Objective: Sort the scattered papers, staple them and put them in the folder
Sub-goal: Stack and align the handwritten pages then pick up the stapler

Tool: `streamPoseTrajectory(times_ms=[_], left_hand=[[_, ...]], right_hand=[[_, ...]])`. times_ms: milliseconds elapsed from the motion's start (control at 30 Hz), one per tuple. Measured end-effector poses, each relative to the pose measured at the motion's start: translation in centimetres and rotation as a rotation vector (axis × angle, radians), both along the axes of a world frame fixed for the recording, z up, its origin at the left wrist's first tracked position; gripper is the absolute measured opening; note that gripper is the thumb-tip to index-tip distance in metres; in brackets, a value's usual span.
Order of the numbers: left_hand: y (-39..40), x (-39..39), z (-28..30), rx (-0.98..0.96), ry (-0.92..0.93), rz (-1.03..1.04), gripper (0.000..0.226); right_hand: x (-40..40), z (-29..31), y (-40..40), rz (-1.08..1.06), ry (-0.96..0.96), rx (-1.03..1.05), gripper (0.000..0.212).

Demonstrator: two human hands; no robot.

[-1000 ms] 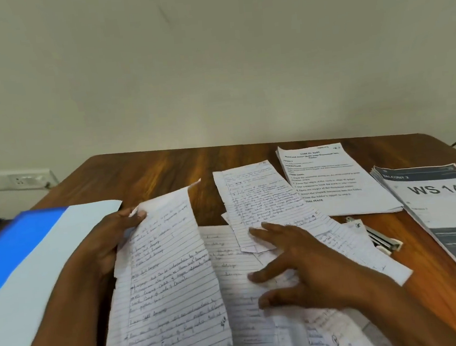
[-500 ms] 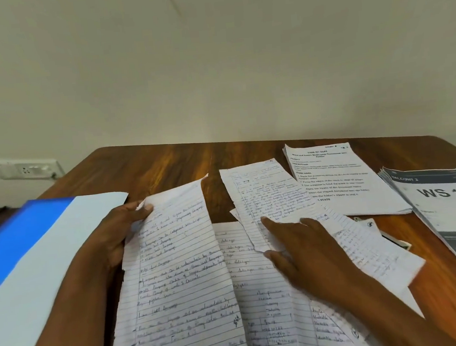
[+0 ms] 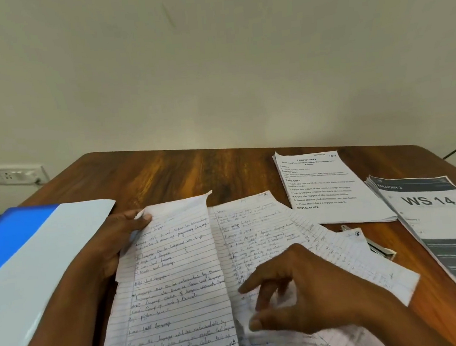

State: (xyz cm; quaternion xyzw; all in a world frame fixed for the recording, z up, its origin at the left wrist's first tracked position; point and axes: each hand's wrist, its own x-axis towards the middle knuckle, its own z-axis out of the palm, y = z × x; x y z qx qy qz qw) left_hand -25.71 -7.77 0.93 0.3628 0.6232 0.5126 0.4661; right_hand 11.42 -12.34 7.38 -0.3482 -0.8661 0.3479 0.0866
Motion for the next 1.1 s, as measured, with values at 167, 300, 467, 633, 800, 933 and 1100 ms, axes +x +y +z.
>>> streamPoseTrajectory(times_ms=[167, 300, 467, 633, 800, 933, 1100], left_hand=[[0.1, 1.9, 0.1, 0.048, 0.067, -0.051, 0.016], [0.2, 2.5, -0.1, 0.083, 0.027, -0.096, 0.02], [0.4, 3.0, -0.3, 0.069, 0.027, -0.058, 0.021], [0.6, 2.6, -0.6, 0.086, -0.046, -0.032, 0.02], [0.8, 2.8, -0.7, 0.072, -0.056, -0.02, 0.018], [0.8, 3.8, -0.4, 0.056, -0.062, -0.026, 0.018], [0.5, 5.3, -0.2, 0.101, -0.087, -0.01, 0.018]], right_hand=[[0.9, -3.6, 3.7, -0.535, 0.262, 0.177, 0.049], [2.0, -5.6, 5.5, -0.754, -0.159, 0.365, 0.082], [2.3, -5.6, 6.0, -0.743, 0.046, 0.13, 0.066], [4.2, -3.2, 5.8, -0.56, -0.141, -0.08, 0.072], [4.0, -2.8, 5.3, -0.577, -0.153, -0.05, 0.063], [1.6, -5.0, 5.3, -0.68, 0.137, 0.13, 0.022], [0.9, -5.8, 5.4, -0.726, 0.451, 0.044, 0.014]])
